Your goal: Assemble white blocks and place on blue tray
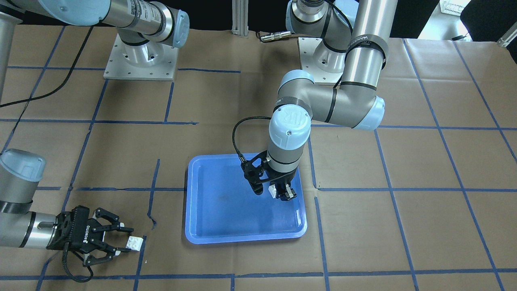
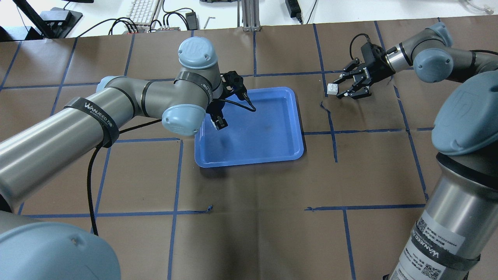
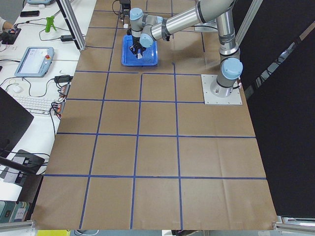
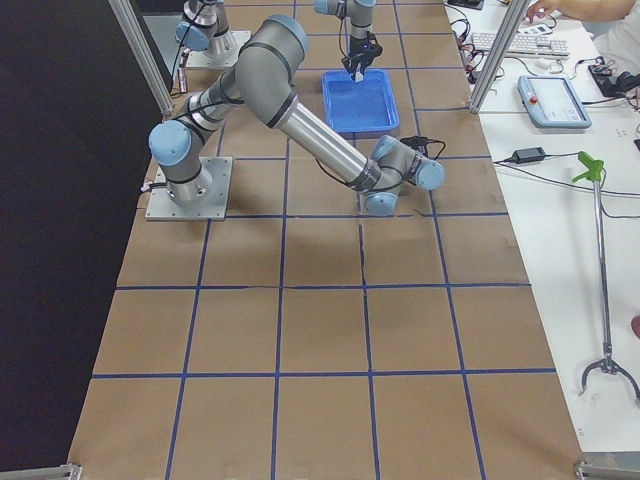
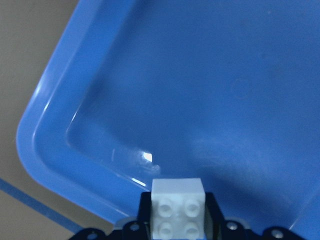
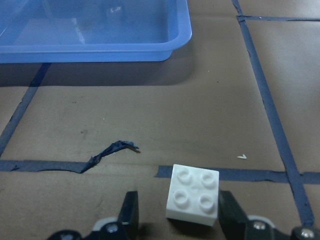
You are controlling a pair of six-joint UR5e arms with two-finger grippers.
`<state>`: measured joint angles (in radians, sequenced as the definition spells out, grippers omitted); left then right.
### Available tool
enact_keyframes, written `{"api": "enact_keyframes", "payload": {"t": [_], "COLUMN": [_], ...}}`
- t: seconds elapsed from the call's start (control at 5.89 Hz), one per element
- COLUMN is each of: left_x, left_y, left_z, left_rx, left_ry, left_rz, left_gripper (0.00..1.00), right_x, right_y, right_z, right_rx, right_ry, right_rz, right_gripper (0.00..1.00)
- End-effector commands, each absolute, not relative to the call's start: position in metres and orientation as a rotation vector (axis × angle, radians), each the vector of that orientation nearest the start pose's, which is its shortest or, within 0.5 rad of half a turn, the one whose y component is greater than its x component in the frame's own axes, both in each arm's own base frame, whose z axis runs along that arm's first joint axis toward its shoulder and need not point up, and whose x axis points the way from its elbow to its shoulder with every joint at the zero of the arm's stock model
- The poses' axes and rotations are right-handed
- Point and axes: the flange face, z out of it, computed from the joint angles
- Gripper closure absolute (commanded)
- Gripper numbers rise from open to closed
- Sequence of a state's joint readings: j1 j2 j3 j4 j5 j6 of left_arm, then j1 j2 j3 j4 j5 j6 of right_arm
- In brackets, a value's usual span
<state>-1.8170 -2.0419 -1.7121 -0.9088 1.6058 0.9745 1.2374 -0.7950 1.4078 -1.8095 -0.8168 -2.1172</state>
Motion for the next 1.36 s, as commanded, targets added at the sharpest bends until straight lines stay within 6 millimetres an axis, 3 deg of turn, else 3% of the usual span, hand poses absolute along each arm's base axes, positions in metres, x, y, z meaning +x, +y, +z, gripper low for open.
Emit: {"api": "enact_keyframes", "payload": {"t": [0.0, 0.34, 0.68, 0.85, 1.02, 1.19], "left_x": [-0.307, -0.317, -0.318, -0.318, -0.317, -0.318], "left_y": [-0.559, -0.561, -0.556, -0.555, -0.554, -0.554], "left_z": [0.212, 0.193, 0.185, 0.183, 0.180, 0.184], "left_rx": [2.081, 2.138, 2.150, 2.152, 2.152, 2.145], "left_ry": [2.323, 2.262, 2.270, 2.276, 2.283, 2.283], "left_rz": [-0.107, -0.134, -0.108, -0.096, -0.083, -0.093], "left_gripper": [0.83, 0.70, 0.66, 0.35, 0.12, 0.12], "right_x": [-0.035, -0.035, -0.037, -0.038, -0.036, -0.032], "right_y": [-0.716, -0.717, -0.722, -0.725, -0.719, -0.704], "right_z": [0.139, 0.142, 0.157, 0.185, 0.220, 0.247], "right_rx": [-1.817, -1.824, -1.845, -1.882, -1.904, -1.906], "right_ry": [1.681, 1.680, 1.689, 1.687, 1.689, 1.650], "right_rz": [-0.773, -0.777, -0.793, -0.814, -0.826, -0.792], "right_gripper": [0.62, 0.70, 0.71, 0.72, 0.72, 0.72]}}
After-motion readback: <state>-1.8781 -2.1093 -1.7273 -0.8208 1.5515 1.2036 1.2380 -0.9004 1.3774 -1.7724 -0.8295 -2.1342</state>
